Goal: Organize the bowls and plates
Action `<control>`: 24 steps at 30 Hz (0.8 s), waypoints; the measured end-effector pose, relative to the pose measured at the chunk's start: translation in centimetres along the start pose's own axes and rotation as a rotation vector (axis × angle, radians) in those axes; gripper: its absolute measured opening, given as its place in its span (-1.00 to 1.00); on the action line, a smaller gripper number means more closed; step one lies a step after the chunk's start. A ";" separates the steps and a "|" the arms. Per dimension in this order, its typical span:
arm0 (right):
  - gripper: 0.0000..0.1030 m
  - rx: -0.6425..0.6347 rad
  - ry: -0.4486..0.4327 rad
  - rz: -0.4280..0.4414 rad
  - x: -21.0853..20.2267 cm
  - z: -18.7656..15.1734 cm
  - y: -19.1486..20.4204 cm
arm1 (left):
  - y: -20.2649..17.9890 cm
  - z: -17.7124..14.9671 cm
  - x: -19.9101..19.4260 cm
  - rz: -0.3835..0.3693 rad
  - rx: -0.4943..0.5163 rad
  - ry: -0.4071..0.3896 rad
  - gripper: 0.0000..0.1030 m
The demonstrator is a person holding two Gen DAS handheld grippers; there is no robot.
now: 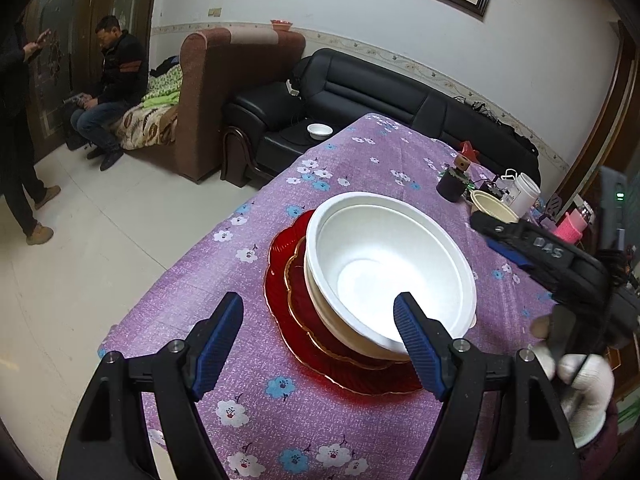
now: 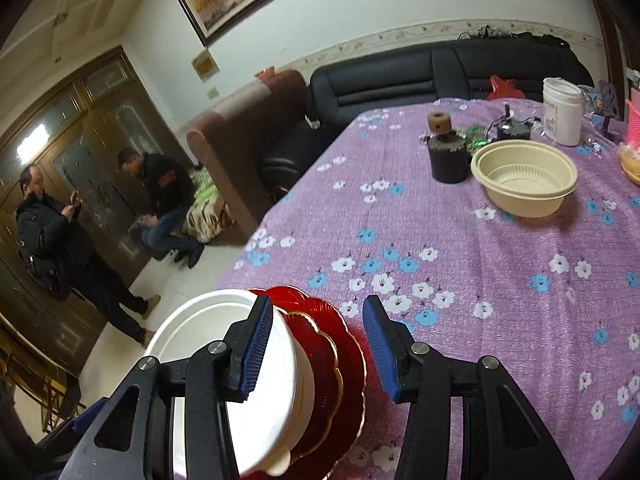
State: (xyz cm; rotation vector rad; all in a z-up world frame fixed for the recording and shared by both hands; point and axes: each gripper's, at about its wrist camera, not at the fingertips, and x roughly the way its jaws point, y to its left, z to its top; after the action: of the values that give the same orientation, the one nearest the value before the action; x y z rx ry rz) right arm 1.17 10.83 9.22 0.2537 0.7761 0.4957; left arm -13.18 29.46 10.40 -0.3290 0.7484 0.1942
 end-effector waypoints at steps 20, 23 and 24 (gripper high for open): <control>0.09 -0.021 -0.011 0.017 -4.6 -4.8 -2.3 | -5.4 -1.4 -1.0 0.123 0.174 -0.072 0.59; 0.09 -0.008 -0.015 0.015 -5.1 -5.0 -2.9 | -6.1 -1.6 -0.8 0.123 0.188 -0.066 0.59; 0.10 -0.002 -0.016 0.015 -5.3 -5.1 -3.1 | -6.3 -1.7 -0.8 0.123 0.193 -0.064 0.59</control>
State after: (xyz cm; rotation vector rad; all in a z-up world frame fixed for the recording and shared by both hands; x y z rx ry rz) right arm -4.67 5.69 7.71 0.2610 0.7583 0.5079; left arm -13.03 22.96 11.22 -0.0934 0.7178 0.2452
